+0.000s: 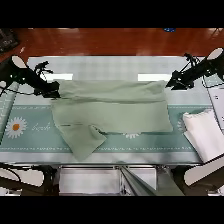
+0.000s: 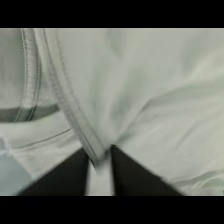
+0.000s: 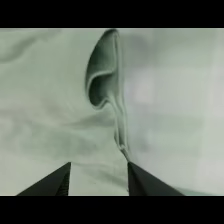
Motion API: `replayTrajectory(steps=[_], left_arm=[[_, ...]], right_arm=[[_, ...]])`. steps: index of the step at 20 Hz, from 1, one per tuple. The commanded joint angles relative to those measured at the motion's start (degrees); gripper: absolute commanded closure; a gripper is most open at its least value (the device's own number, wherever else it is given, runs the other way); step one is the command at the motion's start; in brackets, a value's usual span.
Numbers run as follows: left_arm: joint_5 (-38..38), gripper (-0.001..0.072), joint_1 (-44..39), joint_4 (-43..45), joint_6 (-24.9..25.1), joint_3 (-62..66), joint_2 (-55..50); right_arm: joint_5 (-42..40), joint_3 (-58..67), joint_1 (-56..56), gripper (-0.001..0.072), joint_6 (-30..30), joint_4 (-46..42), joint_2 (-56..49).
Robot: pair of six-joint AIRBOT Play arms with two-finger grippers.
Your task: Fold the shirts.
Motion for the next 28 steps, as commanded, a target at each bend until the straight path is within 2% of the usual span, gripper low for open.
replayTrajectory(steps=[1,4,8,9,11,13,15,19,25,26,27,28], left_arm=[[-6.75,0.0199,1.09,7.34,-2.49,1.49,1.16],[-5.99,0.0199,3.67,9.4,-4.87,-1.03,7.28],[-0.39,0.02,10.4,7.3,-4.5,-18.05,21.59],[0.26,0.02,12.79,4.87,-4.48,-23.89,24.81],[0.83,0.02,18.84,-4.44,-1.01,-35.69,30.56],[1.31,0.0199,24.63,-11.78,1.55,-43.89,33.53],[2.47,0.02,27.43,-14.88,4.0,-49.92,34.07],[11.08,0.02,22.75,-17.99,4.46,-57.53,33.64],[26.45,0.0202,7.93,-29.55,4.42,-60.15,30.1],[27.45,0.0232,5.88,-30.18,4.42,-60.13,29.66],[26.18,0.0577,4.79,-28.09,5.51,-59.47,29.38],[24.15,0.0675,4.94,-25.38,6.86,-58.58,29.33]], right_arm=[[2.4,-0.5,-1.38,0.03,2.73,-7.1,3.69],[-0.26,-4.31,-5.88,0.03,4.26,-8.63,12.17],[-12.72,-26.91,-13.49,0.0301,2.86,-7.23,27.96],[-15.72,-34.25,-15.1,0.03,0.96,-3.91,31.74],[-20.68,-46.77,-17.22,0.0301,-4.85,5.27,37.68],[-23.3,-54.62,-17.46,0.0301,-7.5,10.6,40.96],[-23.3,-58.14,-17.49,0.0301,-9.62,15.13,41.64],[-22.14,-59.23,-17.42,0.0301,-11.26,18.95,41.64],[-19.61,-59.04,-18.03,0.0301,-11.15,19.69,41.64],[-19.69,-58.75,-19.1,0.0302,-11.23,19.74,41.79],[-20.76,-58.82,-20.96,0.0302,-10.67,17.94,42.45],[-19.96,-58.82,-23.47,0.0302,-8.22,12.61,43.32]])
